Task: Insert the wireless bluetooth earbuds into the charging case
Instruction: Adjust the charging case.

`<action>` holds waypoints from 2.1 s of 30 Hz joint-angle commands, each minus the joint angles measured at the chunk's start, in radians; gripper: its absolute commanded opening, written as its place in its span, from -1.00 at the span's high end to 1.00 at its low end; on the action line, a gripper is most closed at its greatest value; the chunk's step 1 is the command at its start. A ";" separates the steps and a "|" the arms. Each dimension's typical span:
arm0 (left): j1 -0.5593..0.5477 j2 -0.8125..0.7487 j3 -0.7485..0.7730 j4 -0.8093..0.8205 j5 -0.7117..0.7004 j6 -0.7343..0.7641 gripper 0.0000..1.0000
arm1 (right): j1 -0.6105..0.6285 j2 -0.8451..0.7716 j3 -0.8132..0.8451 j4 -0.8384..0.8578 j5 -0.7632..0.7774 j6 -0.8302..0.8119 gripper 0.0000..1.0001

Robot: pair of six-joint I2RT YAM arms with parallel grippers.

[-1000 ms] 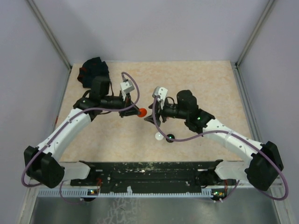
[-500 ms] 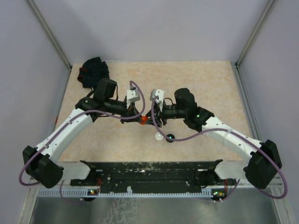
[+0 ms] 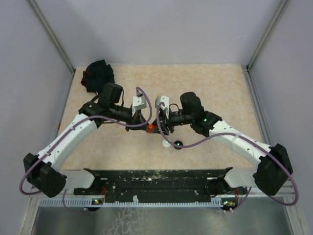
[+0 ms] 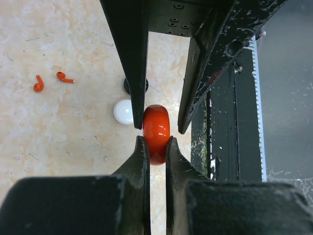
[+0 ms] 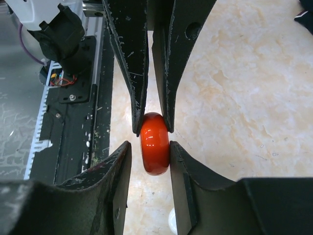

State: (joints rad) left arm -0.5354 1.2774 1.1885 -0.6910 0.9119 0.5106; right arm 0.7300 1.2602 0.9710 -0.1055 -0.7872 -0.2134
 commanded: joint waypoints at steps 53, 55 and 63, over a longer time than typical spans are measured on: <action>0.063 -0.282 -0.633 1.582 0.046 -1.025 -0.08 | -0.101 -0.125 -0.256 0.944 -0.063 0.602 1.00; 0.063 -0.273 -0.630 1.593 0.046 -1.038 -0.07 | -0.101 -0.120 -0.256 0.956 -0.072 0.611 1.00; 0.063 -0.243 -0.619 1.602 0.064 -1.058 -0.02 | -0.099 -0.110 -0.238 0.921 -0.102 0.599 1.00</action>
State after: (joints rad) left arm -0.4751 1.0298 0.5613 0.8658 0.9504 -0.5270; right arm 0.6365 1.1503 0.7109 0.7849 -0.8585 0.3897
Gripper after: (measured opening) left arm 0.519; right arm 0.244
